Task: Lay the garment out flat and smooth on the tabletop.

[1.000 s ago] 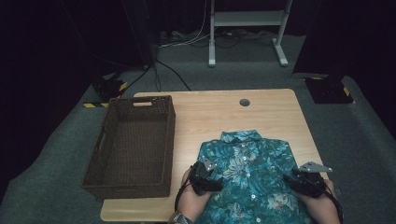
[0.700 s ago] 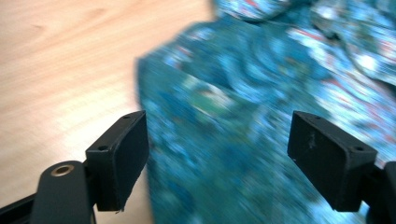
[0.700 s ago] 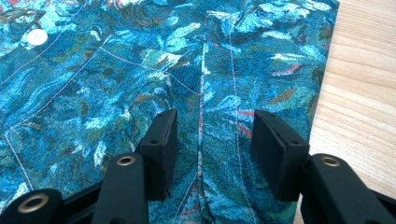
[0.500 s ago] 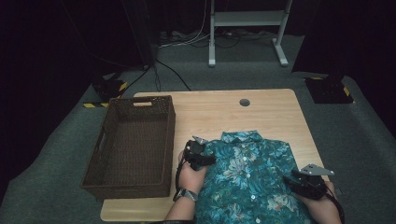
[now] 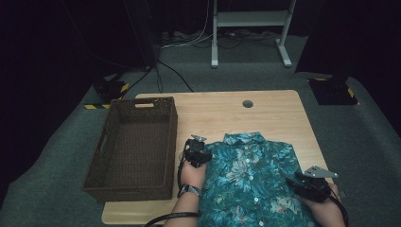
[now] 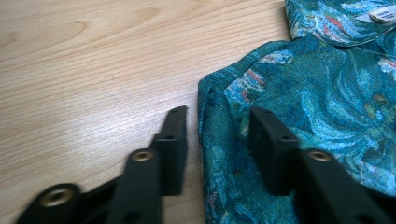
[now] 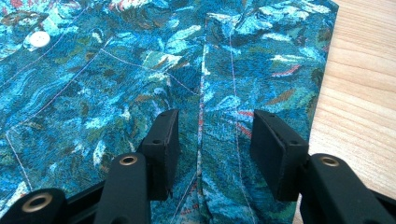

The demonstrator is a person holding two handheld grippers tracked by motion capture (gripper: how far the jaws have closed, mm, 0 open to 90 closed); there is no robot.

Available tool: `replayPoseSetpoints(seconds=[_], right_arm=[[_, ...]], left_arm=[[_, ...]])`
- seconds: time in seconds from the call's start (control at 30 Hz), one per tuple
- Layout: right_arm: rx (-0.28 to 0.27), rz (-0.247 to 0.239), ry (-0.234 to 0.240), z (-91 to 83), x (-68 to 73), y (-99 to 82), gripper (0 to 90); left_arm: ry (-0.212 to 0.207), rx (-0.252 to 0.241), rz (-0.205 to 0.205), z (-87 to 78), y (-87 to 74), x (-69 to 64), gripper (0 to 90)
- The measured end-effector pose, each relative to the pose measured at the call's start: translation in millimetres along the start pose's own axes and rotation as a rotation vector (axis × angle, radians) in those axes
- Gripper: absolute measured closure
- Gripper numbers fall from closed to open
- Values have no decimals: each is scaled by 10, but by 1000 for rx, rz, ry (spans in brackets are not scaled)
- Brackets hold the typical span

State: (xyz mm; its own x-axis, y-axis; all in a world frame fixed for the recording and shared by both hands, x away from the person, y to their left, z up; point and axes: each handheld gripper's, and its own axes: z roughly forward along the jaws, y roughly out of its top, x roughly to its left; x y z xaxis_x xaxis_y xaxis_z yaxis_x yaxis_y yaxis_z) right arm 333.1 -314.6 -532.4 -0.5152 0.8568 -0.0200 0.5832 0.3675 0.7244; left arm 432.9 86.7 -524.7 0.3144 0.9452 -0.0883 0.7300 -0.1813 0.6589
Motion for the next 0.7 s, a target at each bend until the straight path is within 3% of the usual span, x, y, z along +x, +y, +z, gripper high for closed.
replayPoseSetpoints(seconds=[0.13,0.37,0.5,0.7], right_arm=[[-1,4,-4,0,7,-1,520],[-3,5,-9,-1,15,-6,521],[-4,5,-7,-2,13,-6,526],[4,5,-1,-9,-2,1,551]], left_arm=[[0,8,-8,6,18,3,659],[27,12,28,39,46,-84,675],[12,1,46,40,25,-121,783],[-23,-44,25,41,-42,-96,857]])
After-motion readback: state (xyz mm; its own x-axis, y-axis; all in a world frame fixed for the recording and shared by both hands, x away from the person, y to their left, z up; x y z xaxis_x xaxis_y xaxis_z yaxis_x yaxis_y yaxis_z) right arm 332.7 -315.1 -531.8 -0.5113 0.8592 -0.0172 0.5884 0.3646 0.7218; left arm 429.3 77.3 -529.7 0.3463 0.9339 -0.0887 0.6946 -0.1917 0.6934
